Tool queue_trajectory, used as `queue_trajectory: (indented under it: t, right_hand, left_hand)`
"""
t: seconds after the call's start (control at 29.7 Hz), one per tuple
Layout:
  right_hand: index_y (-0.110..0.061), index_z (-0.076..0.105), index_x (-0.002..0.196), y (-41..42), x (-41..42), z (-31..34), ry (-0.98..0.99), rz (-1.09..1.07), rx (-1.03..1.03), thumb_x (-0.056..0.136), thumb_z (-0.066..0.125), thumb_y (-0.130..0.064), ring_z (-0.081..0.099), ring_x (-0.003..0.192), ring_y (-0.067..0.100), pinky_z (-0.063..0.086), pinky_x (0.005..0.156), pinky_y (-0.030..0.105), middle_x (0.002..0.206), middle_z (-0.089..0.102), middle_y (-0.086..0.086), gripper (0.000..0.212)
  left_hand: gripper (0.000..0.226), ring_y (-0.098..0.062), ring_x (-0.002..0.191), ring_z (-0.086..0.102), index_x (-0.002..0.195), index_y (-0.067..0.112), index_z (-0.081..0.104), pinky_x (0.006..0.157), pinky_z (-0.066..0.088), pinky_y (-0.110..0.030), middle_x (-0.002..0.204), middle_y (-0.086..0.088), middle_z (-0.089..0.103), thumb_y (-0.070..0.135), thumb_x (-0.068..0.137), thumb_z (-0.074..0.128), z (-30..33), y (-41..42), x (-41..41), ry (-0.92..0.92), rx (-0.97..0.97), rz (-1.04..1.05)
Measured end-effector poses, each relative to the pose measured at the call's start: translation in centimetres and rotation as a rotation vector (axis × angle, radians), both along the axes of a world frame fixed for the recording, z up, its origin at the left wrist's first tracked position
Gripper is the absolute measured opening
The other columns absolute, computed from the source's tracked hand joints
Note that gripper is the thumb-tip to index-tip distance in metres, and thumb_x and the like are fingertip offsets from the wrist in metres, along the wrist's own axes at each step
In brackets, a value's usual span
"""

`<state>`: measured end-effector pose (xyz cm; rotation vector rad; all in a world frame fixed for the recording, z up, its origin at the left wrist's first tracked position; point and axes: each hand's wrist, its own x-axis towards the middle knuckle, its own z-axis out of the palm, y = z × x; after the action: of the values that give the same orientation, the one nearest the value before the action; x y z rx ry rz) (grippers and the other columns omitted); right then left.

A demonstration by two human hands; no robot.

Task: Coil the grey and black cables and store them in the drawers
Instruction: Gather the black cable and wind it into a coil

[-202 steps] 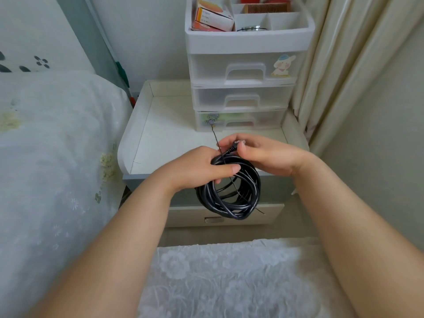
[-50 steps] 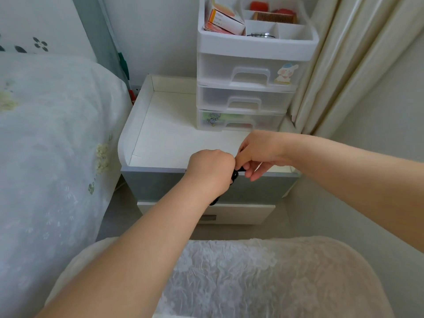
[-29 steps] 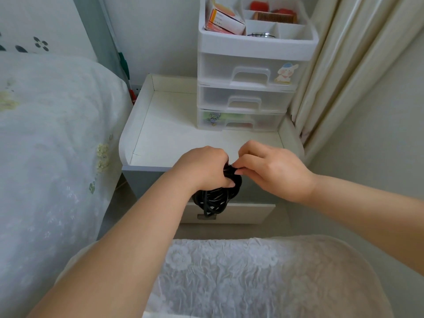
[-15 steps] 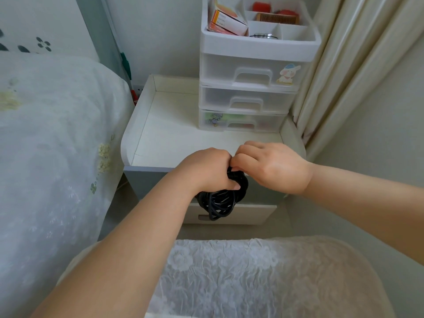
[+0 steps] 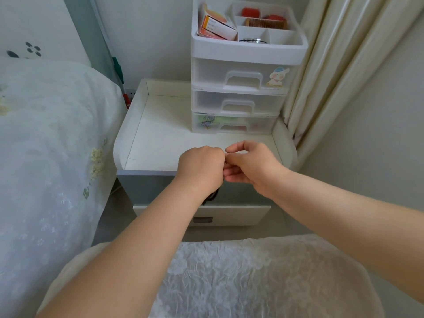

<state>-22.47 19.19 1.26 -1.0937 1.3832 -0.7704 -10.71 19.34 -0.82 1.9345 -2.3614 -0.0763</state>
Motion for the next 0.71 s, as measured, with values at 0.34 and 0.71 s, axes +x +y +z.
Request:
queue_trajectory:
  t: [0.34, 0.71]
  right_hand:
    - [-0.016, 0.07, 0.106, -0.7, -3.0, 1.5, 1.003, 0.599, -0.854, 0.09, 0.06, -0.023, 0.062, 0.087, 0.024, 0.048, 0.075, 0.038, 0.096, 0.065, 0.005, 0.02]
    - [-0.007, 0.056, 0.067, -1.7, -2.5, 0.5, 1.1, 0.632, -1.184, 0.087, 0.037, -0.026, 0.031, 0.04, 0.022, 0.022, 0.039, 0.023, 0.057, 0.045, 0.002, 0.034]
  left_hand:
    - [0.033, -0.024, 0.074, 0.058, 0.083, 0.016, 0.059, 0.056, 0.04, -0.029, 0.075, 0.0, 0.058, 0.048, 0.079, 0.065, 0.5, -0.8, 1.5, 0.153, 0.132, -0.085]
    - [0.042, -0.021, 0.081, 0.056, 0.107, 0.017, 0.056, 0.063, 0.043, -0.03, 0.087, 0.003, 0.058, 0.048, 0.081, 0.065, 0.1, -0.3, 0.2, 0.195, 0.063, -0.039]
